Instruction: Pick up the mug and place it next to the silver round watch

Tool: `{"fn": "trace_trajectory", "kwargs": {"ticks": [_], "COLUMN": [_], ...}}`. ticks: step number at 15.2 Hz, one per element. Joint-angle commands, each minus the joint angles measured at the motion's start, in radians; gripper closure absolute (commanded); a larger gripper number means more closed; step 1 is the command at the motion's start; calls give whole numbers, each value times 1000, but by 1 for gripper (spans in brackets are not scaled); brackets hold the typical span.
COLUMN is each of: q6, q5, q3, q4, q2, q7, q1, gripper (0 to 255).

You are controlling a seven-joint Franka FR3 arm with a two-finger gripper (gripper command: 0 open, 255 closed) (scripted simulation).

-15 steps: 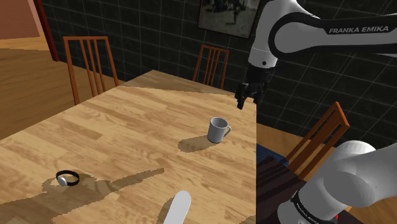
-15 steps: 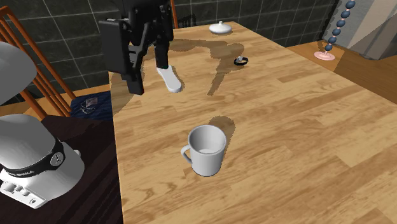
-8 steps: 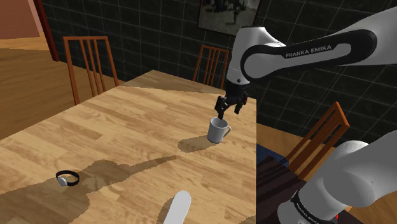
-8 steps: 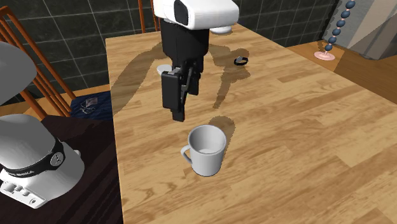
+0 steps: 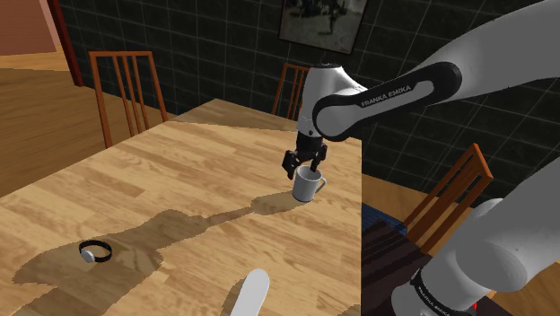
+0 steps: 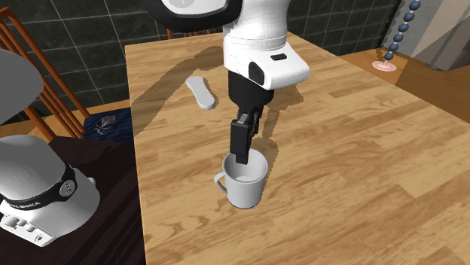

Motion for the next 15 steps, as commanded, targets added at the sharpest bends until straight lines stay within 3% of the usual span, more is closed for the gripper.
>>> {"fn": "trace_trajectory", "kwargs": {"ticks": [1,6,13,14,15], "q6": [31,97,96,96,96], "q5": [-6,-22,-22,-22,-22], "q3": [1,2,2,2,2], "q4": [-10,-36,-36,-36,-36], "q2": [20,61,61,61,61], "q7": [6,17,17,17,17], "q1": [-2,-6,-6,-6,-6], "gripper": [0,0,0,255,255]}}
